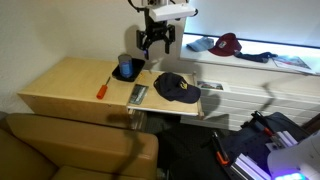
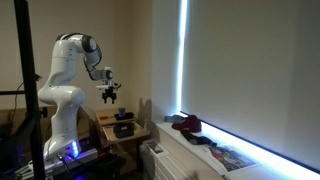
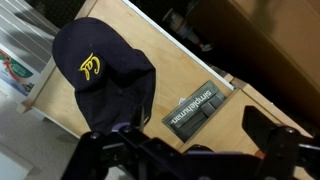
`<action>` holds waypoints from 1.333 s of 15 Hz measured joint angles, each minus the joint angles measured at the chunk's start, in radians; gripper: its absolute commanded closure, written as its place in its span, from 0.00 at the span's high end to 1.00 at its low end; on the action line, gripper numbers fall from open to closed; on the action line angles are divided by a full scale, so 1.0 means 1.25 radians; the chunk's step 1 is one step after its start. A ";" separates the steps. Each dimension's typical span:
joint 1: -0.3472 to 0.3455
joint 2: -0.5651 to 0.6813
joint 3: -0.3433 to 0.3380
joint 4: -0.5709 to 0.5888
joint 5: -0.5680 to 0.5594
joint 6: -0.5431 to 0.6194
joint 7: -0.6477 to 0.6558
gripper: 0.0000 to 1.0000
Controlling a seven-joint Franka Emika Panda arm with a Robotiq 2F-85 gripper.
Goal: Put the can directly on the nightstand
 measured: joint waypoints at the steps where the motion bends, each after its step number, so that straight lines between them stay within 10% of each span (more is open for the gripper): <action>1: 0.000 0.026 -0.004 -0.007 0.000 0.044 0.018 1.00; 7: 0.045 0.221 -0.059 0.083 -0.044 0.253 0.164 1.00; 20: 0.142 0.336 -0.124 0.265 -0.068 0.246 0.234 1.00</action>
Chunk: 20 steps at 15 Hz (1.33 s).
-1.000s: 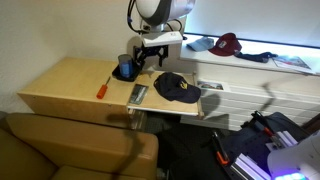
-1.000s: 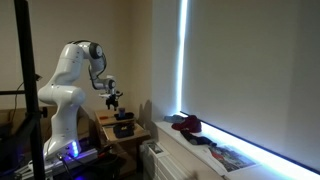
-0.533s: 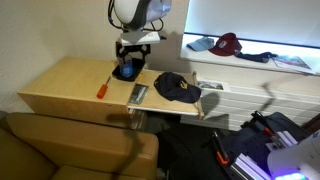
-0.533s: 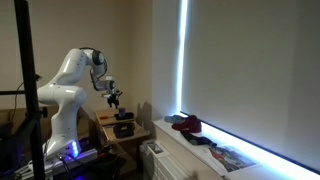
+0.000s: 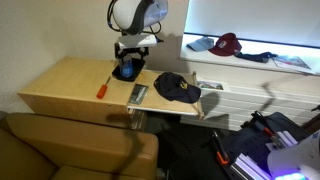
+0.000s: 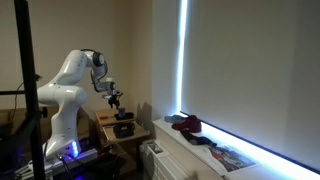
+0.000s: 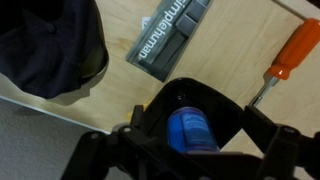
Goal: Put the can directly on the nightstand
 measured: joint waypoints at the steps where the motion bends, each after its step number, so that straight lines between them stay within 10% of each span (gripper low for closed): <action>1: 0.007 0.028 -0.008 0.035 -0.001 0.006 0.005 1.00; 15: 0.063 0.333 -0.103 0.470 -0.020 -0.089 0.075 1.00; 16: 0.063 0.347 -0.104 0.492 -0.020 -0.100 0.085 0.75; 20: 0.061 0.392 -0.105 0.565 -0.018 -0.155 0.113 0.58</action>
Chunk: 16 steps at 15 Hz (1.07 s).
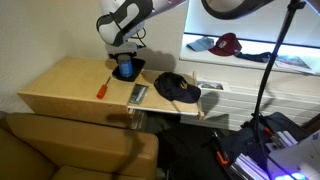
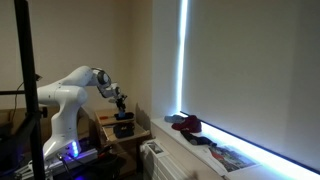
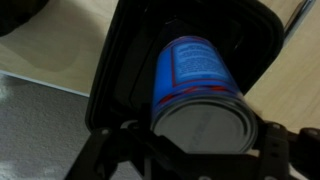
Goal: Put the can directly on the nightstand
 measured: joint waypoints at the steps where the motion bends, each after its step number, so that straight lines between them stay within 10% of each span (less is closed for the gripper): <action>1: -0.001 0.008 0.000 0.016 0.002 -0.013 0.006 0.58; 16: -0.012 -0.010 0.022 0.065 0.041 -0.050 0.020 0.58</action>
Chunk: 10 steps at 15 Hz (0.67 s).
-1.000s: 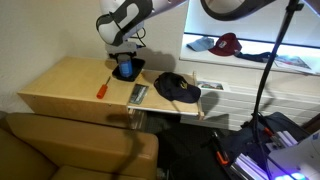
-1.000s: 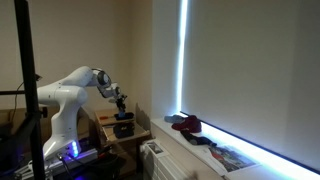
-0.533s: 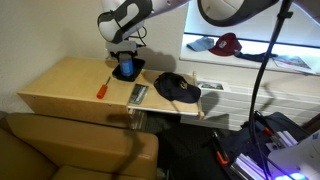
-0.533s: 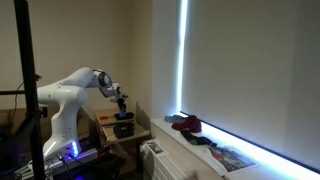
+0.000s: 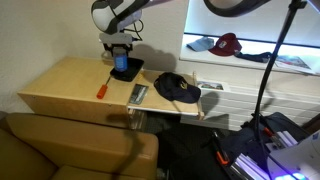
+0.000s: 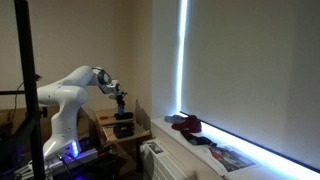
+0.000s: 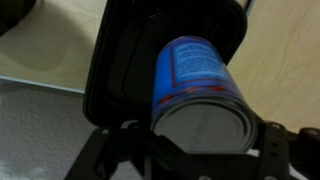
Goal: Put the can directly on the nightstand
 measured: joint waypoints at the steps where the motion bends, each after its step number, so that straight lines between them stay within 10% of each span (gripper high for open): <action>1: 0.008 -0.011 0.001 -0.003 -0.005 -0.001 -0.005 0.58; 10: 0.053 -0.094 0.032 -0.071 -0.017 -0.052 -0.067 0.58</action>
